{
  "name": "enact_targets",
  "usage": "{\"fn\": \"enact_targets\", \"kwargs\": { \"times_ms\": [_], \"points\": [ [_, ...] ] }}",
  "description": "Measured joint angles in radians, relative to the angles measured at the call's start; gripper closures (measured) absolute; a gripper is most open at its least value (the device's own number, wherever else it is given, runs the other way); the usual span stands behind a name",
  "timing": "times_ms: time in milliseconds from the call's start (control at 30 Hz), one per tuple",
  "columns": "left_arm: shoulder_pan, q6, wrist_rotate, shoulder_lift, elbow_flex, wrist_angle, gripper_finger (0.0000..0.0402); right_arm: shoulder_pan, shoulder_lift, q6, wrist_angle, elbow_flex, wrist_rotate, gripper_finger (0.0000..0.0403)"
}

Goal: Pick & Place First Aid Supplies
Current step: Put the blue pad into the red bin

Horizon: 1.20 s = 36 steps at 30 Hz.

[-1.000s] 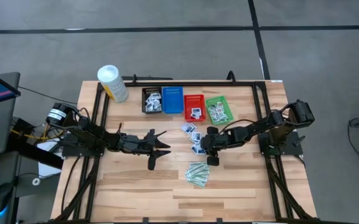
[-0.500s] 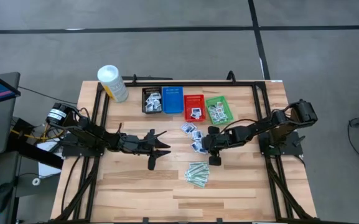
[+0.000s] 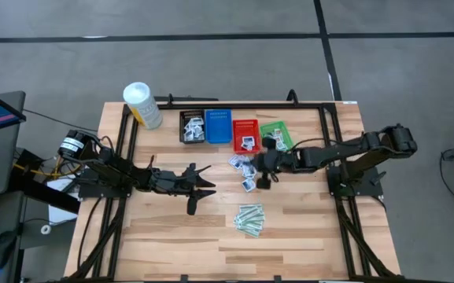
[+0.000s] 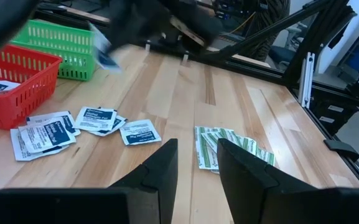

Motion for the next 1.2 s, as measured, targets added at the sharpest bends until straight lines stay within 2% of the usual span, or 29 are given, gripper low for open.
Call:
{"fn": "enact_targets", "kwargs": {
  "times_ms": [300, 533, 733, 933, 1200],
  "points": [
    [0.0, 0.0, 0.0, 0.0, 0.0, 0.0, 0.0289, -0.202, 0.048, -0.02, 0.162, 0.002, 0.003, 0.0389],
    [0.0, -0.008, 0.0, 0.0, 0.0, 0.0, 0.0289, -0.28, 0.141, 0.005, 0.281, 0.003, 0.007, 0.0351],
    [0.0, -0.012, 0.0, 0.0, 0.0, -0.001, 0.0289, -0.279, 0.157, 0.006, 0.293, 0.003, 0.025, 0.0305],
    [0.0, -0.012, 0.0, 0.0, 0.0, 0.0, 0.0289, -0.249, 0.148, 0.001, 0.298, 0.003, 0.024, 0.0277],
    [0.0, -0.015, 0.0, 0.0, 0.0, -0.003, 0.0289, -0.098, 0.148, -0.128, 0.255, 0.003, 0.016, 0.0269]
  ]
}}
